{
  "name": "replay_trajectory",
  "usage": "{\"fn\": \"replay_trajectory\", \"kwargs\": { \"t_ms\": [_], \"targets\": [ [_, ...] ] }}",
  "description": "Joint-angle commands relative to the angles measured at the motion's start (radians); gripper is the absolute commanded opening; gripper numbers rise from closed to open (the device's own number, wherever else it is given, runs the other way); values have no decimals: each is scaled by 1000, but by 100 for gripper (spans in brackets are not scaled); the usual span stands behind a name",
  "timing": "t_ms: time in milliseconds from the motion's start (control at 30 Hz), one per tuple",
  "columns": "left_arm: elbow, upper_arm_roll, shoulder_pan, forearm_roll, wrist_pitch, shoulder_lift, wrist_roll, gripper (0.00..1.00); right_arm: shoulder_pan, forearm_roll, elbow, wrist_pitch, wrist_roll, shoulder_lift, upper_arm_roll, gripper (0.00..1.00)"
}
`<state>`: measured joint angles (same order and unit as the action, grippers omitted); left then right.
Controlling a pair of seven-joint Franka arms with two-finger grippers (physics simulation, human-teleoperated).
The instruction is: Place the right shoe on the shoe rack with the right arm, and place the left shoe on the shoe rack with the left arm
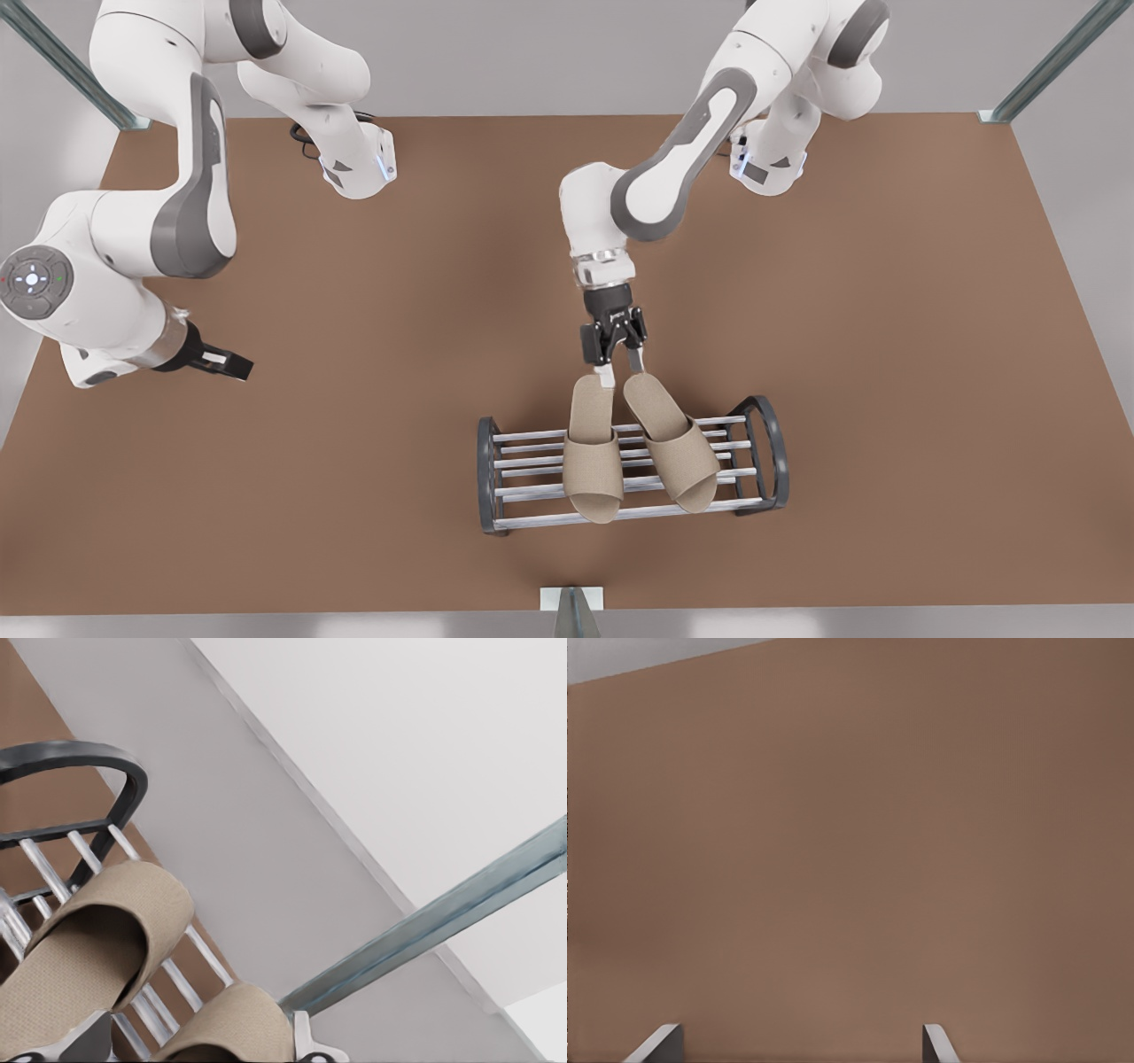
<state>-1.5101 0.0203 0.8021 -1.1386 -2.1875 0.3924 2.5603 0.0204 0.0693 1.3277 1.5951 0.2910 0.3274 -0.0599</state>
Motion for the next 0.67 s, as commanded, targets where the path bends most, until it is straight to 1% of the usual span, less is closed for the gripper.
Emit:
{"fn": "replay_trajectory", "kwargs": {
  "t_ms": [0,33,67,100,133,167,200,233,267,300,333,367,633],
  "targets": [
    [382,-8,-17,721,1012,-18,-1752,100,1,-14,-1,5,-124,-1,-1,100],
    [520,17,-206,842,1146,-45,-2207,100,-3,-13,-1,5,-124,-1,0,100],
    [550,17,-409,892,1135,-53,-2486,100,-2,-13,-1,5,-124,-1,0,100],
    [545,17,-544,912,1075,-50,-2655,100,-3,-13,-1,5,-124,-1,0,100],
    [507,12,-581,922,991,-27,-2715,100,-2,-13,-1,5,-124,-1,-1,100],
    [358,6,-642,977,894,-75,-2770,100,-2,-11,-1,5,-124,-1,0,100],
    [252,-8,-655,991,815,-124,-2798,100,-2,-13,-1,5,-124,-1,0,100],
    [82,-48,-679,991,684,-217,-2786,100,-2,-11,-1,5,-124,-1,0,100],
    [-15,-59,-684,993,589,-263,-2734,100,-3,-11,-1,5,-124,-1,0,100],
    [-41,-100,-684,999,557,-267,-2553,100,-3,-11,-1,5,-124,-1,0,100],
    [-53,-100,-678,1039,542,-270,-2439,100,-3,-11,-1,5,-125,-1,0,100],
    [-53,-100,-682,1065,535,-270,-2433,100,-5,-11,-1,5,-124,-1,0,100],
    [-48,-100,-684,1060,565,-287,-2450,100,-5,-11,-1,5,-124,-1,-1,100]
  ]
}}
